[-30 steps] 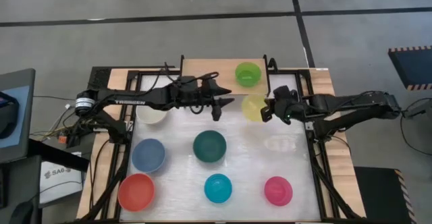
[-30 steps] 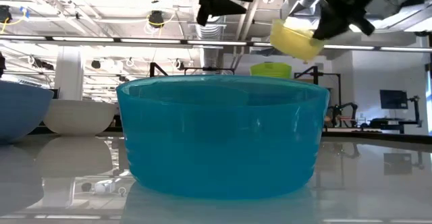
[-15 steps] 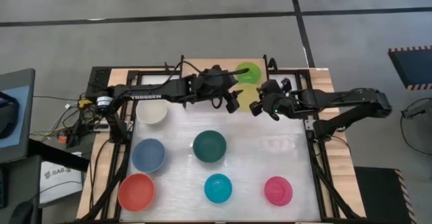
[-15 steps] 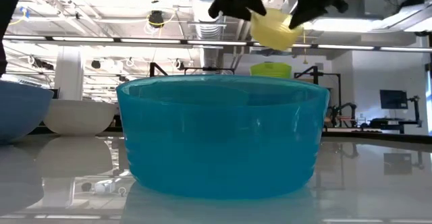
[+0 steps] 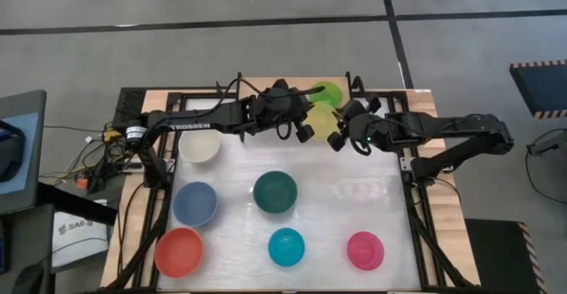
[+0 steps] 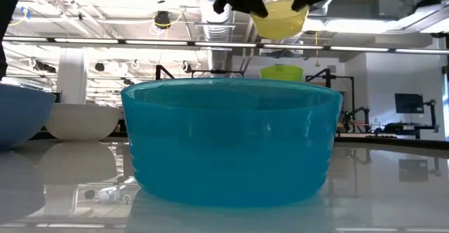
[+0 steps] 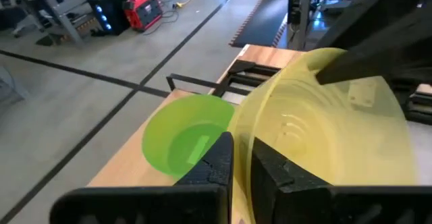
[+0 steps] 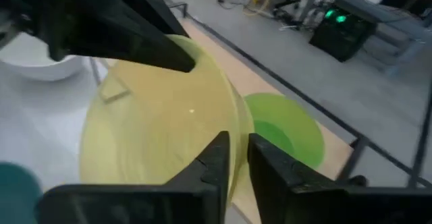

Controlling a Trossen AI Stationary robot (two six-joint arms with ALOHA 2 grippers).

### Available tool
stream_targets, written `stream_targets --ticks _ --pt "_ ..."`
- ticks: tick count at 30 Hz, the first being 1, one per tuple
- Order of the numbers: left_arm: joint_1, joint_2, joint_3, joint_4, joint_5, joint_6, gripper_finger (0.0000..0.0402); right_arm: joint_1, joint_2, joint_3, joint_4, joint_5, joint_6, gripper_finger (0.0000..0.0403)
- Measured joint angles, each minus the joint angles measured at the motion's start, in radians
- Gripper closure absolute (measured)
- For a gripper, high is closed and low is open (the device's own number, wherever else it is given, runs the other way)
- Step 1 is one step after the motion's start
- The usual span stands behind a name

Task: Place and stack bowls onto a shelf
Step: Stack the small yellow bowl on top of the small green bowl on the shelf

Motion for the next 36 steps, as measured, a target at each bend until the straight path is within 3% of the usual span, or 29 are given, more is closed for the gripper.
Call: stream_targets --ticks 5,10,13,21,26,36 --pt "0.020 0.000 0.000 0.022 -0.009 0.013 0.0401 -0.003 -0.025 0.000 0.050 -0.007 -0.009 0.0257" --pt "0.085 0.000 0.000 0.077 0.004 -0.021 0.0401 -0.004 -0.059 0.041 0.084 0.131 -0.040 0.0189" --pt "0.137 0.005 0.000 0.121 0.014 -0.058 0.0401 -0.014 -0.086 0.078 0.073 0.188 -0.047 0.0167" --pt "0.267 0.109 0.026 0.219 0.167 -0.249 0.0401 -0.072 -0.117 0.117 0.036 0.170 -0.052 0.0169" --pt "0.283 0.184 0.106 0.209 0.241 -0.266 0.0401 -0.088 -0.116 0.118 -0.055 0.141 0.060 0.0170" --pt "0.288 0.334 0.399 -0.137 0.262 -0.142 0.0401 -0.109 -0.115 0.118 -0.183 0.115 0.189 0.0170"
